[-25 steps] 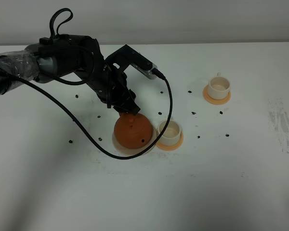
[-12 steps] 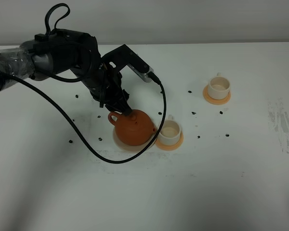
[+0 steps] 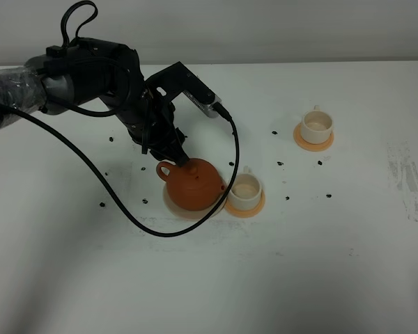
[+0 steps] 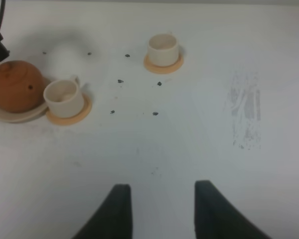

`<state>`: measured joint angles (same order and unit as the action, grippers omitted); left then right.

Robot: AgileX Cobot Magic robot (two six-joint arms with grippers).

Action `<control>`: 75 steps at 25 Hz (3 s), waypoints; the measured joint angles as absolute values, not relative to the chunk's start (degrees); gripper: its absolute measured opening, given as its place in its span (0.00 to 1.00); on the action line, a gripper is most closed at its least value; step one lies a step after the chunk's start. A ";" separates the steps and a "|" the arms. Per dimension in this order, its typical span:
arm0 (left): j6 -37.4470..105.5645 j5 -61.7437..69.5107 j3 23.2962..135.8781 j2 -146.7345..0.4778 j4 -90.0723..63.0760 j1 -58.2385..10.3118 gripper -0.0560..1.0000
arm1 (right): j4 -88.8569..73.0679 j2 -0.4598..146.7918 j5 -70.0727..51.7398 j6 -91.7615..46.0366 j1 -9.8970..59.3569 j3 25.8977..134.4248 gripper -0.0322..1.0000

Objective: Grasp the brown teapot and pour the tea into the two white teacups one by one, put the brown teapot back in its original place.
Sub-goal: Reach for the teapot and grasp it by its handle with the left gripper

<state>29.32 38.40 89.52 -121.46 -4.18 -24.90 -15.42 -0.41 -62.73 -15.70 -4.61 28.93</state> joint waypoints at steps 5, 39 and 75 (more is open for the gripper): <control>29.32 38.08 89.52 -121.42 -3.67 -24.85 0.54 | -15.42 -0.41 -62.73 -15.70 -4.61 28.93 0.31; 23.04 11.01 67.93 -113.86 -19.84 -20.44 0.54 | -15.42 -0.41 -62.73 -15.70 -4.61 28.93 0.26; 23.02 19.23 67.93 -112.14 -14.13 -22.38 0.54 | -15.42 -0.41 -62.73 -15.70 -4.61 28.93 0.26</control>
